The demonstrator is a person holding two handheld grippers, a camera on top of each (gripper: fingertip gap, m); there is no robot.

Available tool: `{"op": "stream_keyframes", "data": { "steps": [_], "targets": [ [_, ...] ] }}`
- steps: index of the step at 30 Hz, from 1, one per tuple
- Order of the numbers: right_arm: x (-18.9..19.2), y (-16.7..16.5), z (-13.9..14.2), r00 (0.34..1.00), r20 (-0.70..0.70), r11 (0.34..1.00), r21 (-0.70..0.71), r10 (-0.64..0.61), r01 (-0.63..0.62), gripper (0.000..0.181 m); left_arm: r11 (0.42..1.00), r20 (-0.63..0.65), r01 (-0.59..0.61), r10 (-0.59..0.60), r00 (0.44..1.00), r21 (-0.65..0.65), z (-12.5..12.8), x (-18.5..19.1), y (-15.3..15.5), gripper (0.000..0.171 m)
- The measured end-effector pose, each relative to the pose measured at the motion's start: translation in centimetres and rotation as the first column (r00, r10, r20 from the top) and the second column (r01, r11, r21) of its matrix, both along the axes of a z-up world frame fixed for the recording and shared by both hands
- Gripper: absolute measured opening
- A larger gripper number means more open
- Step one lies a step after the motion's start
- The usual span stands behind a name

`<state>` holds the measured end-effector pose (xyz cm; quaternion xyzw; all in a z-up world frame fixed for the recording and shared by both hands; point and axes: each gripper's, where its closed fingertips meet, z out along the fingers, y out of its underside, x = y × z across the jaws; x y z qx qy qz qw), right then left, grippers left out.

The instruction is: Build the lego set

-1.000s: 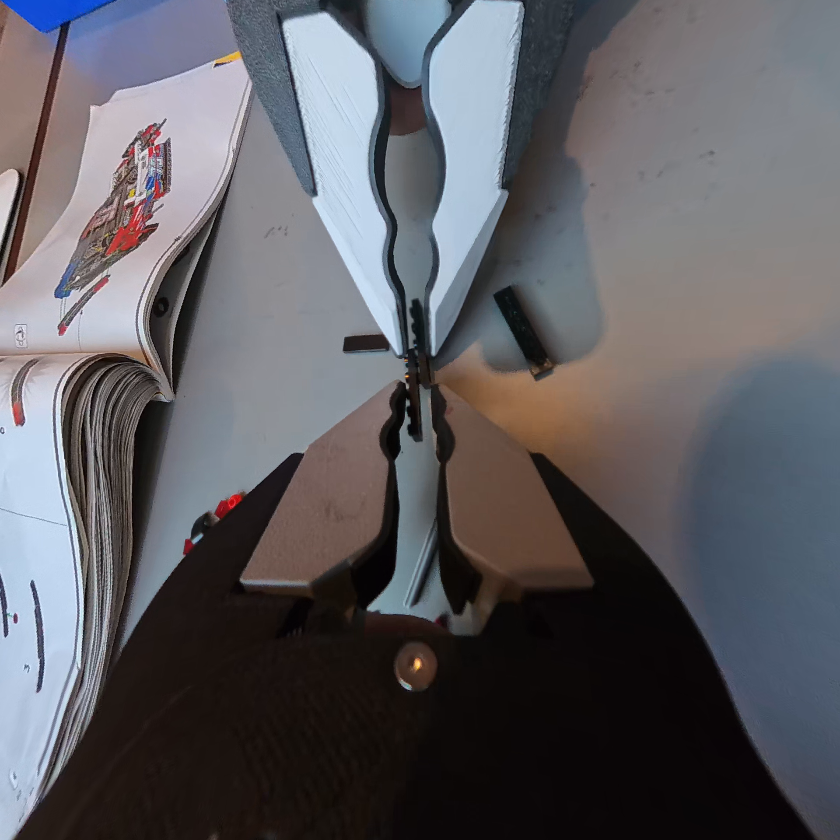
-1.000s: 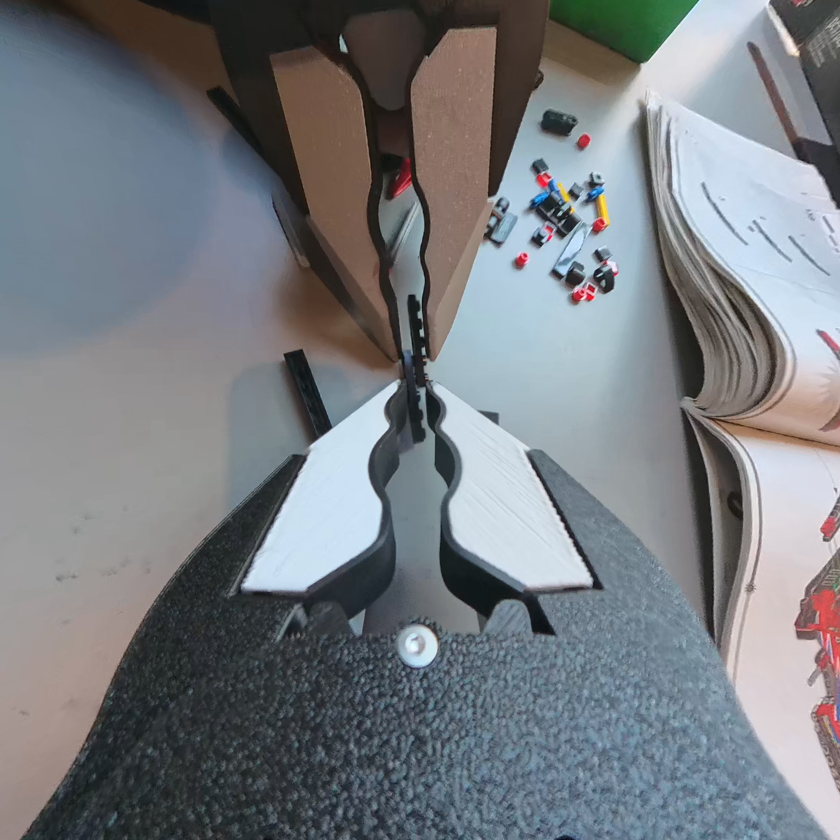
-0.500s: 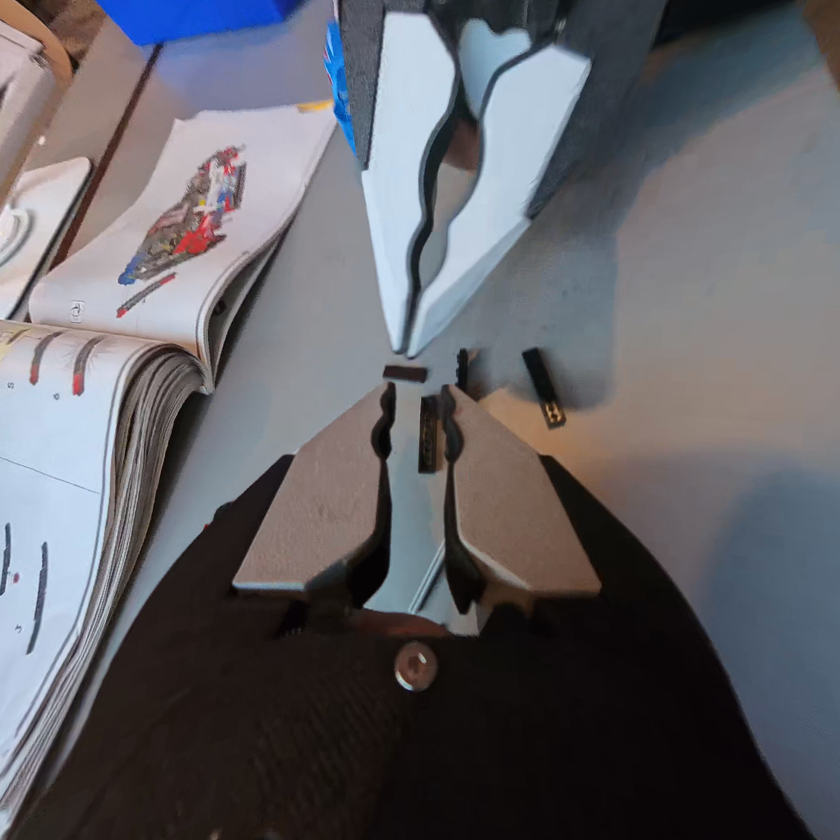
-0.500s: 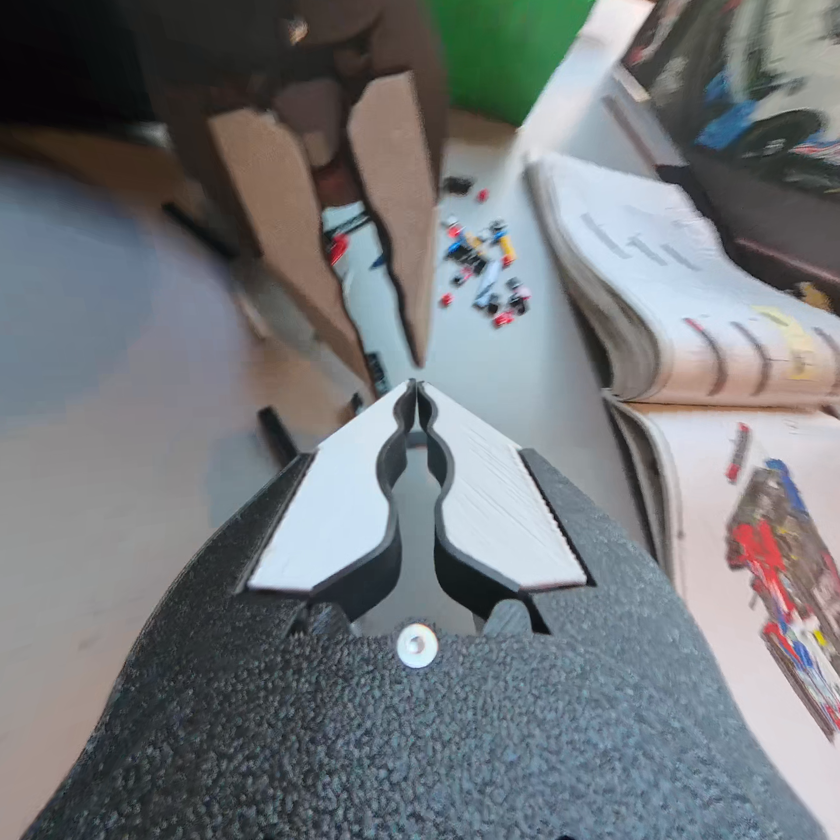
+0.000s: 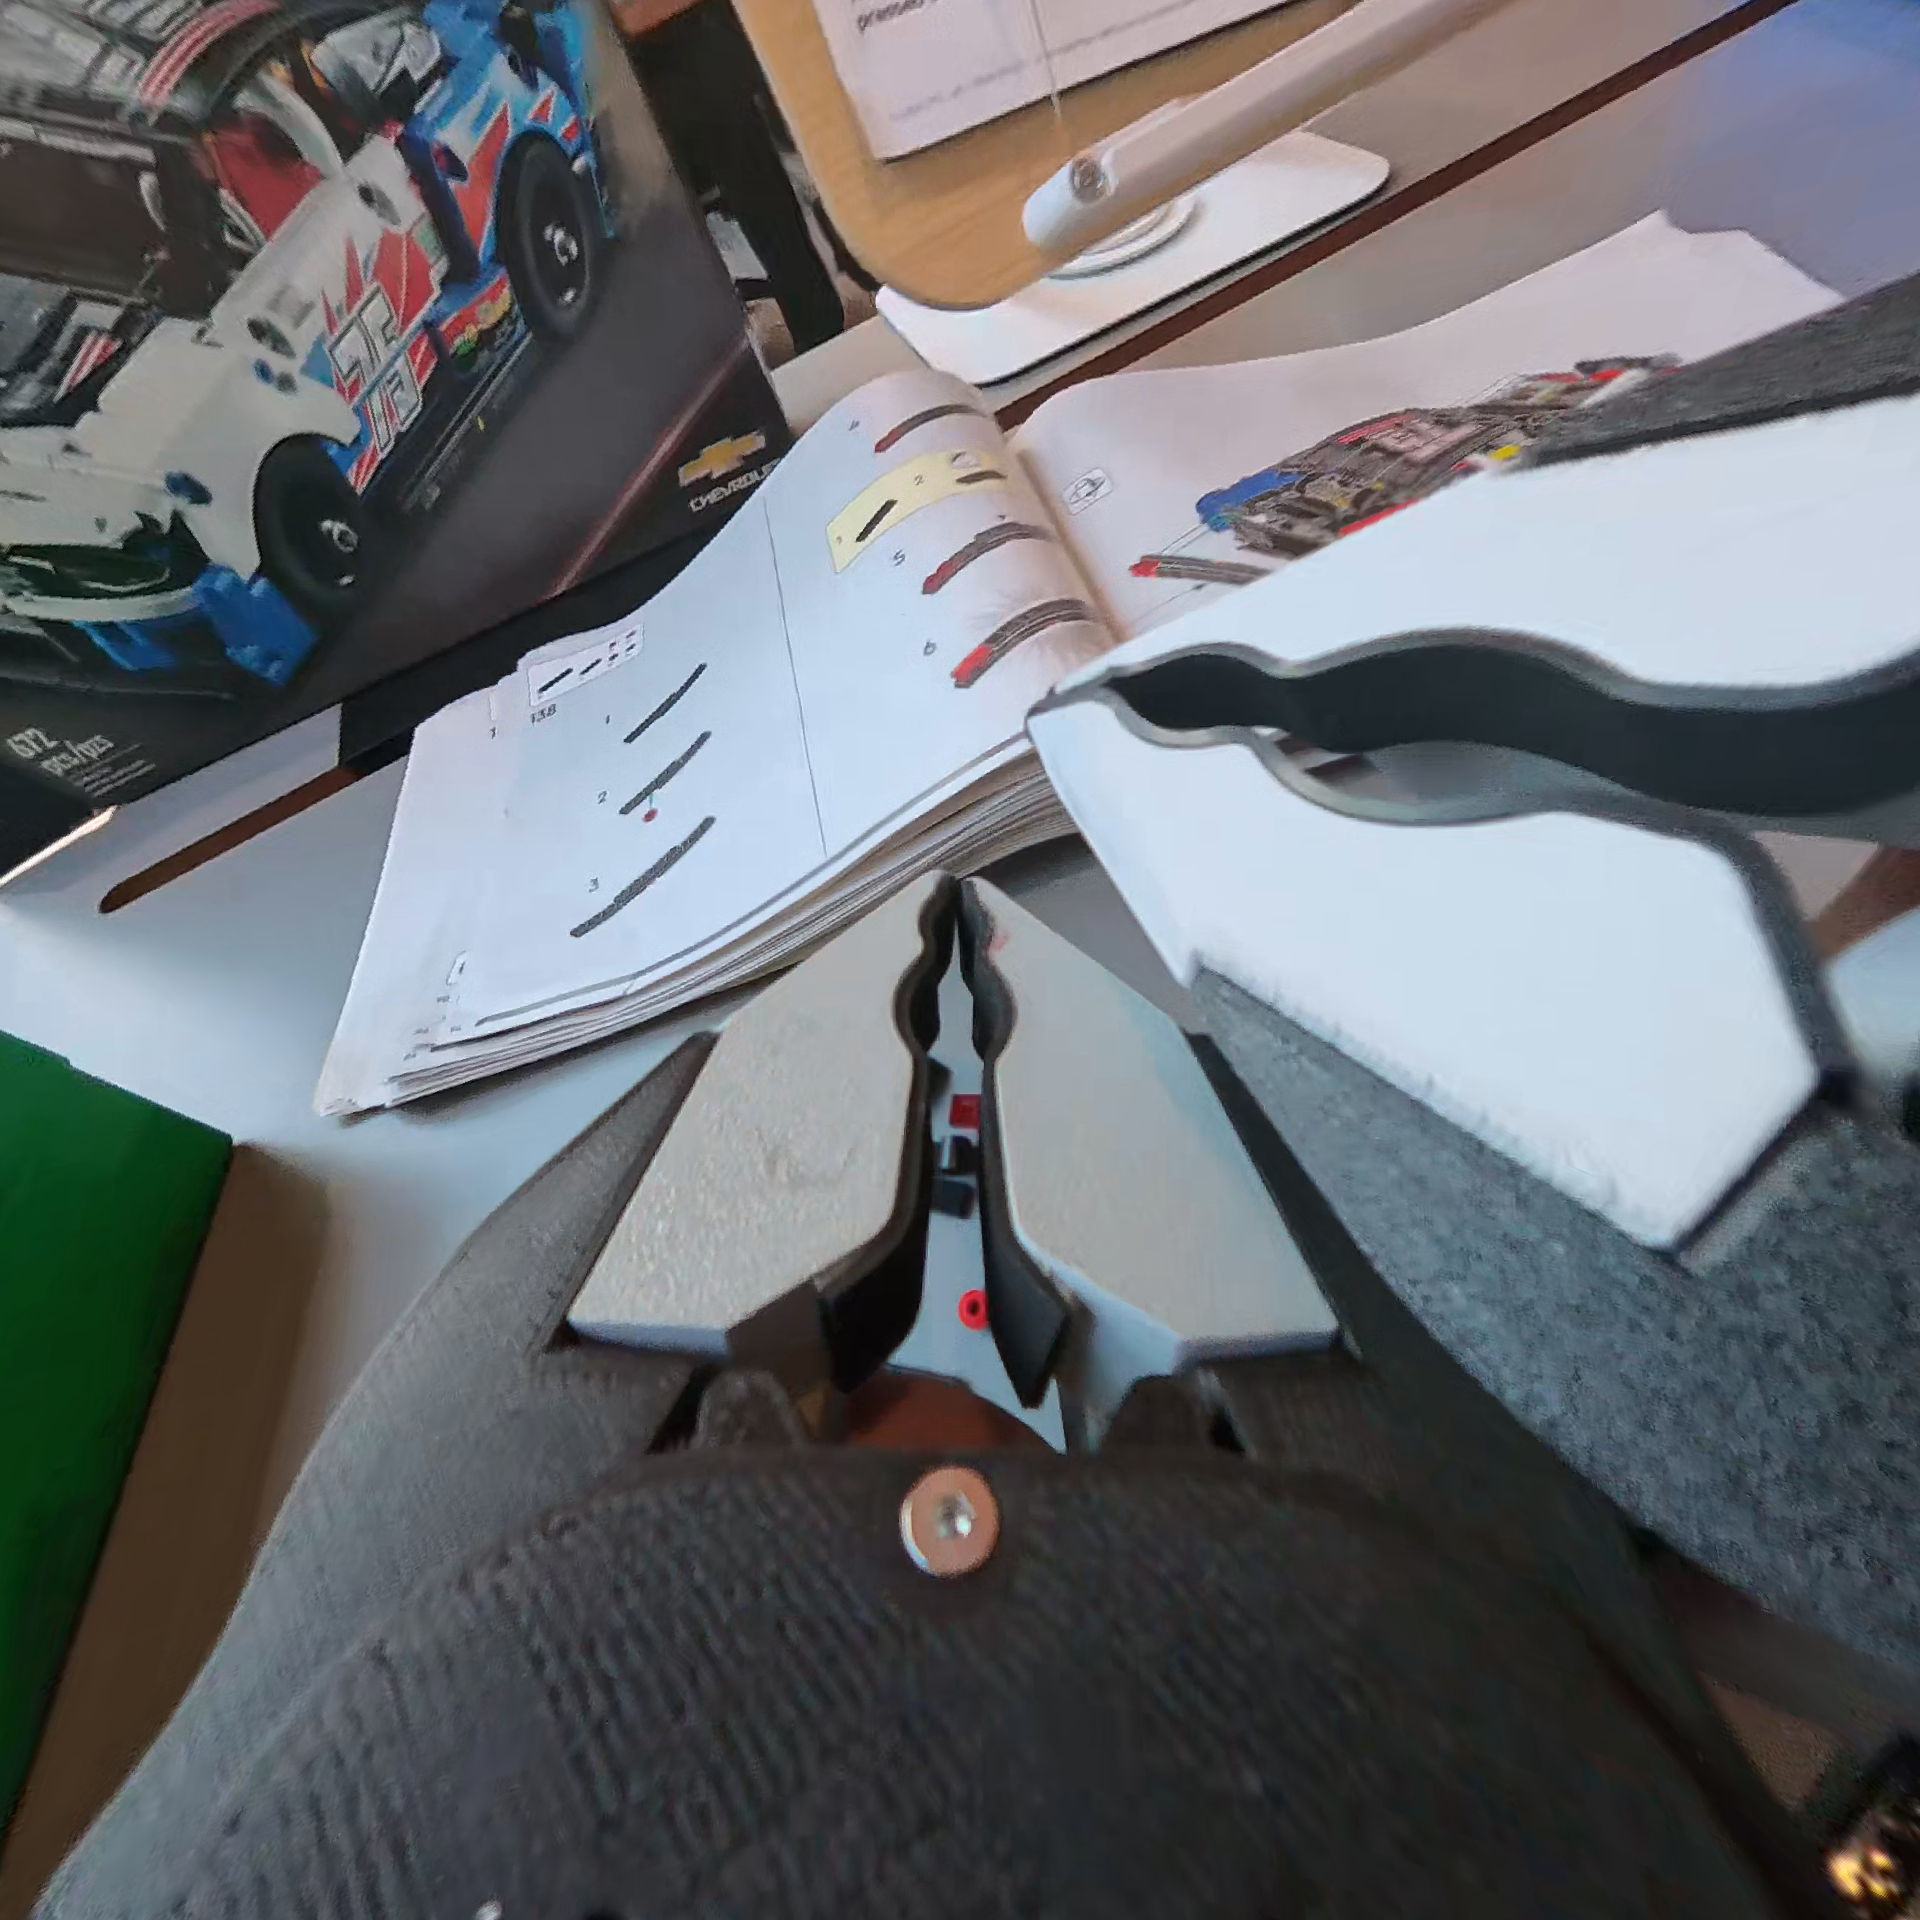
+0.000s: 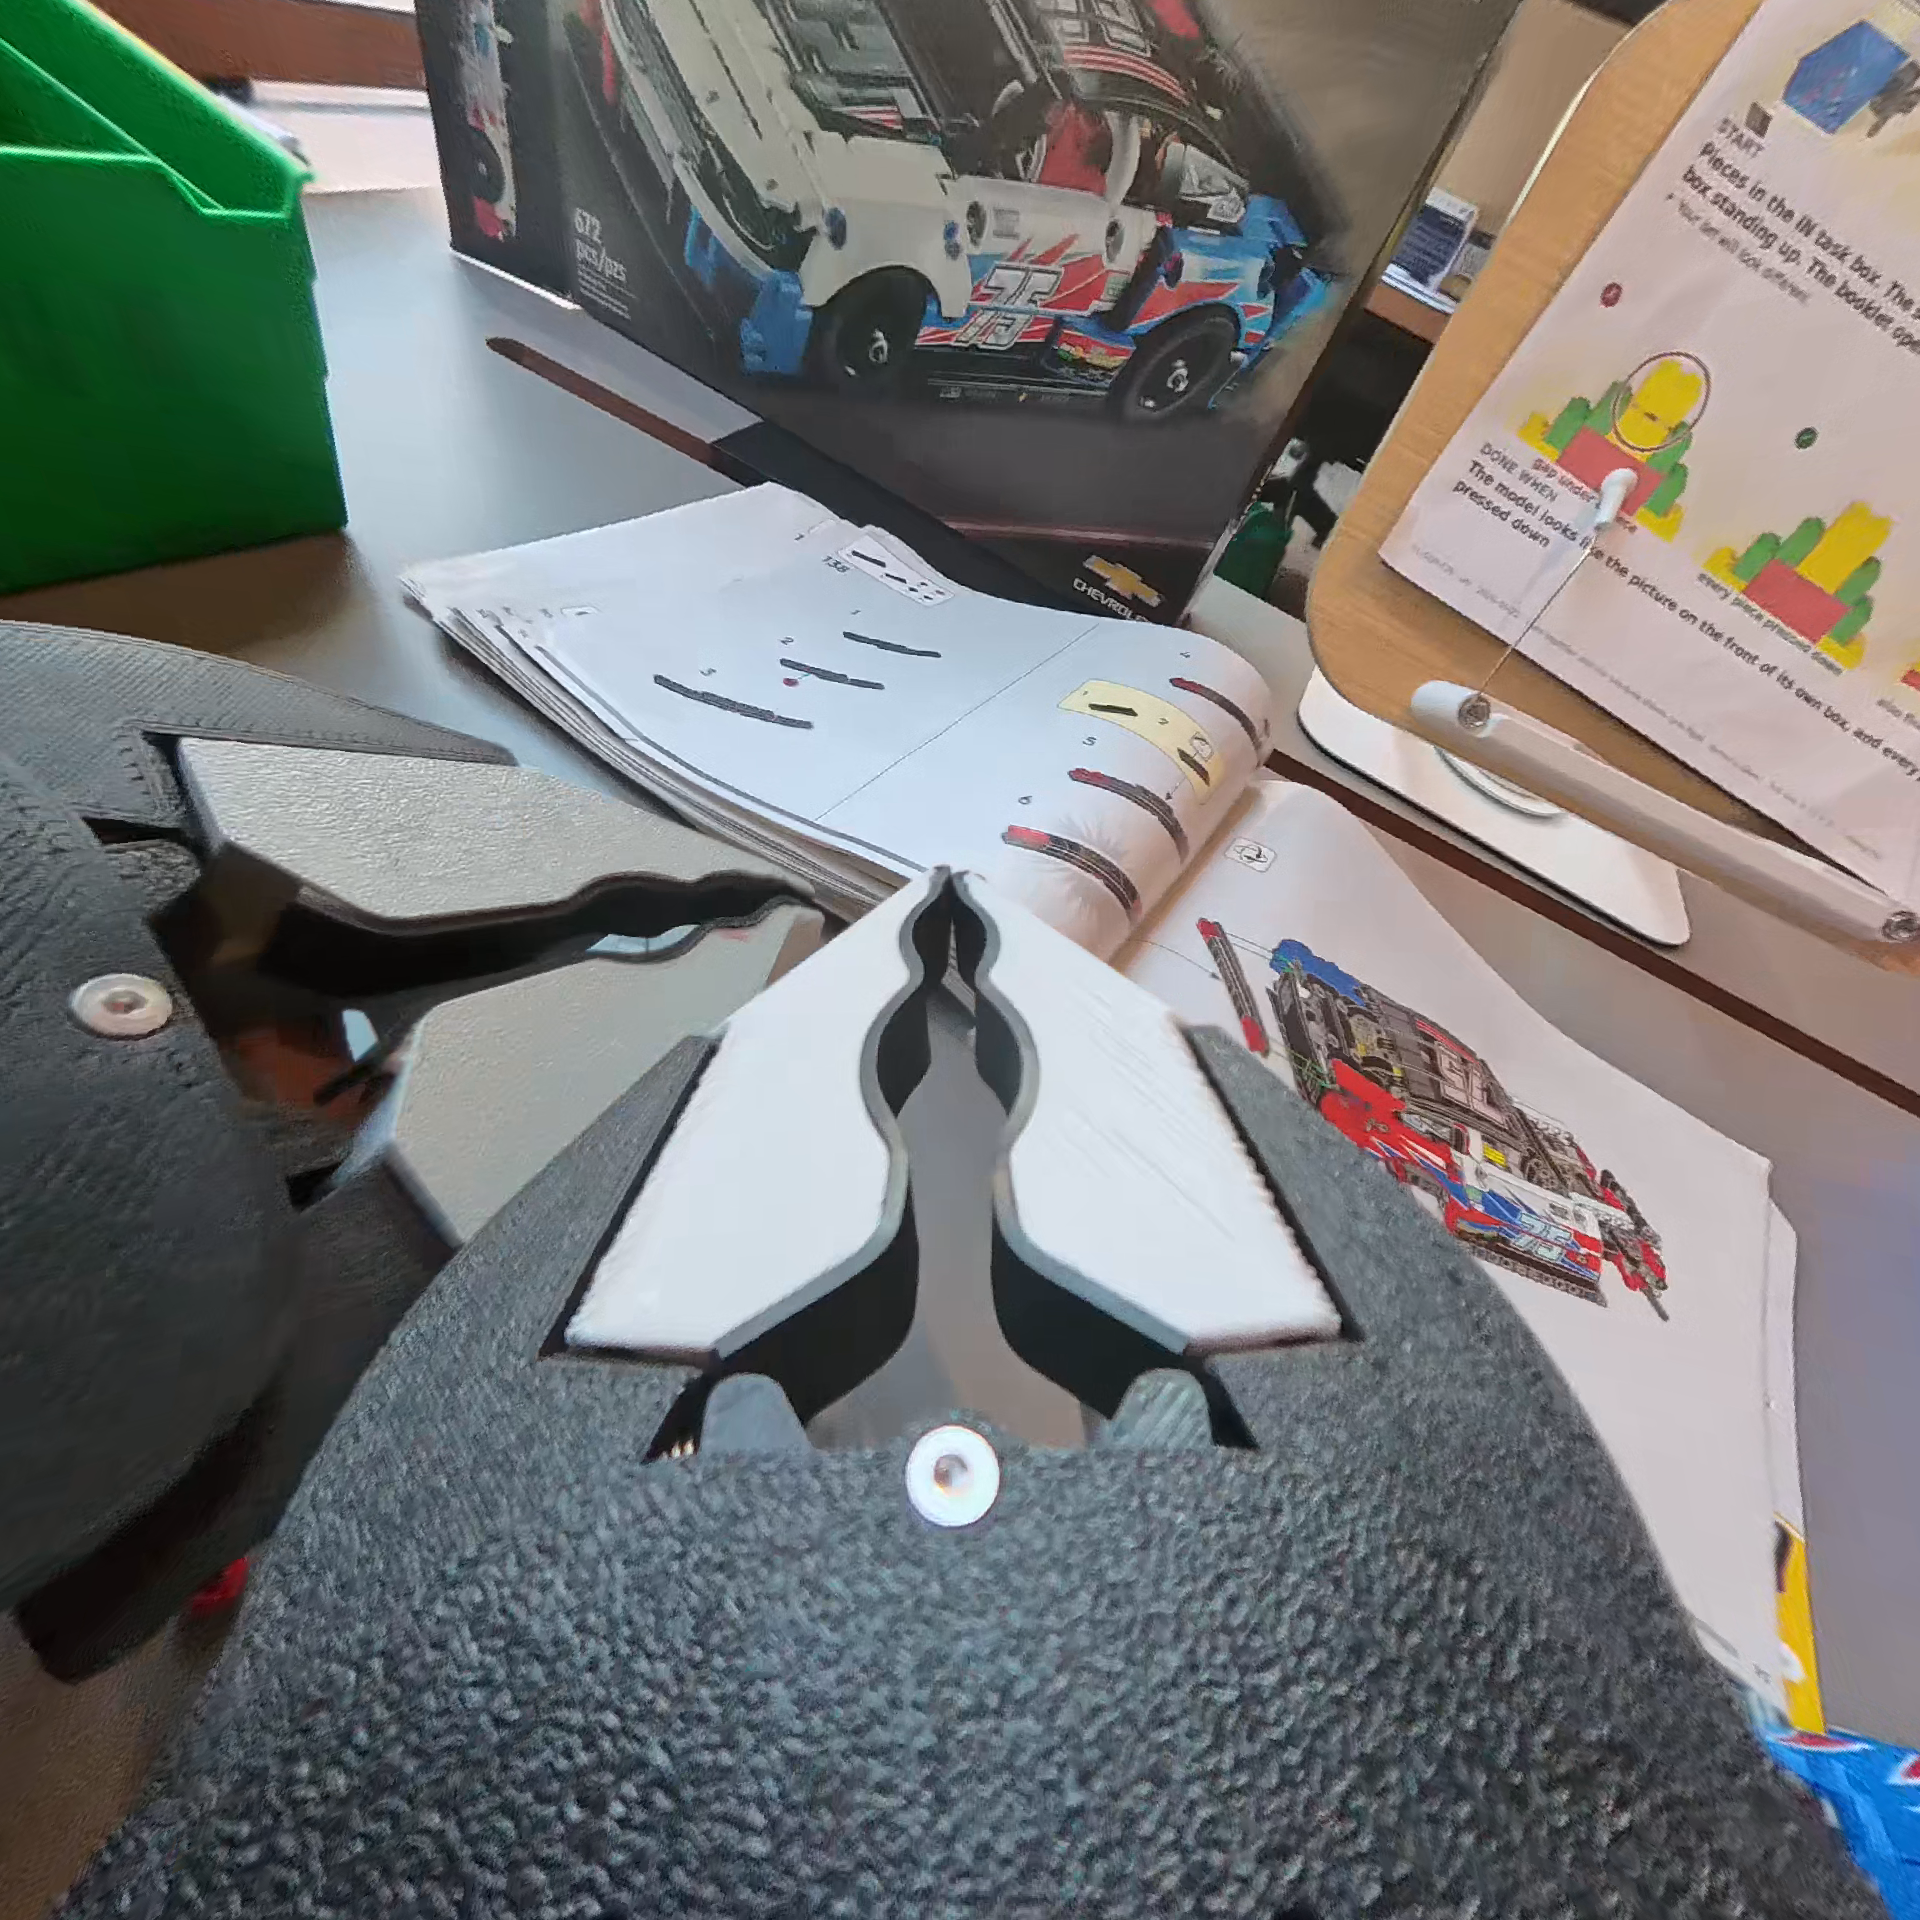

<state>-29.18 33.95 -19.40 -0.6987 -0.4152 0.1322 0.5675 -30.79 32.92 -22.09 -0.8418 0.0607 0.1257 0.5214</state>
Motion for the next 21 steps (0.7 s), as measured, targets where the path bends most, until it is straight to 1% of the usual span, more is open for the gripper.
{"op": "stream_keyframes", "data": {
  "steps": [2, 3, 4, 5, 7, 9, 11, 12, 13, 14, 16, 18, 20, 21],
  "targets": [
    [-0.5, 0.5, -0.2, 1.000, -0.002, 1.000, -0.020, -0.003, 0.003, 0.000, 1.000, 0.051, 0.018, -0.017, 0.999, -0.015, -0.4, 0.5, -0.1, 0.000],
    [-0.6, 1.0, -0.3, 1.000, -0.007, 0.999, -0.038, -0.012, 0.012, 0.000, 0.999, 0.050, 0.033, -0.033, 0.998, -0.010, -0.3, 0.9, -0.2, 0.000],
    [-0.6, 1.5, -0.5, 1.000, -0.002, 0.999, -0.040, -0.027, 0.027, 0.000, 0.999, 0.020, 0.032, -0.032, 0.999, 0.010, 0.2, 0.9, -0.2, 0.000],
    [-0.5, 1.7, -0.5, 0.999, 0.006, 0.999, -0.027, -0.041, 0.041, 0.000, 0.999, 0.014, 0.028, -0.028, 1.000, 0.024, 0.6, 0.8, -0.2, 0.000],
    [-0.6, 1.0, -0.1, 1.000, 0.005, 1.000, -0.005, -0.026, 0.026, 0.000, 1.000, 0.064, 0.024, -0.023, 0.998, -0.011, 0.0, 0.3, -0.3, 0.000],
    [-1.0, 0.3, 0.2, 1.000, 0.020, 1.000, 0.023, -0.003, 0.002, 0.000, 1.000, 0.059, -0.001, 0.002, 0.998, -0.014, -0.4, -0.6, -0.2, 0.000],
    [-1.0, 1.4, 0.0, 0.999, 0.025, 1.000, -0.005, -0.023, 0.023, 0.000, 1.000, 0.075, 0.009, -0.008, 0.997, -0.008, -0.2, -0.2, -0.3, 0.000],
    [-0.8, 2.2, -0.3, 0.999, 0.036, 0.999, -0.014, -0.041, 0.041, 0.000, 1.000, 0.037, 0.012, -0.012, 0.999, 0.016, 0.4, 0.1, -0.3, 0.000],
    [-0.5, 2.8, -0.3, 0.997, 0.053, 0.998, 0.010, -0.062, 0.062, 0.000, 0.999, 0.021, 0.011, -0.011, 1.000, 0.038, 1.0, 0.3, -0.3, 0.000],
    [-0.3, 2.9, -0.2, 0.995, 0.060, 0.997, 0.036, -0.074, 0.072, 0.000, 0.999, 0.039, 0.016, -0.017, 0.999, 0.029, 0.9, 0.4, -0.4, 0.000],
    [-0.4, 1.8, -0.3, 0.997, 0.066, 0.998, 0.034, -0.045, 0.043, 0.000, 1.000, 0.072, -0.007, 0.005, 0.997, 0.024, 0.7, -0.6, -0.3, 0.000],
    [-0.4, 1.6, -0.8, 0.995, 0.093, 0.998, 0.054, -0.041, 0.036, 0.000, 0.999, 0.084, -0.033, 0.032, 0.996, 0.012, 0.4, -1.6, -0.2, 0.000],
    [-0.6, 2.4, -1.1, 0.996, 0.076, 0.999, -0.002, -0.044, 0.044, 0.000, 1.000, 0.076, 0.000, -0.001, 0.997, 0.009, 0.3, -0.7, -0.2, 0.000],
    [-0.6, 2.8, -0.8, 0.997, 0.066, 0.999, -0.011, -0.050, 0.051, 0.000, 1.000, 0.044, 0.019, -0.019, 0.999, 0.007, 0.2, 0.0, -0.3, 0.000]
  ]
}}
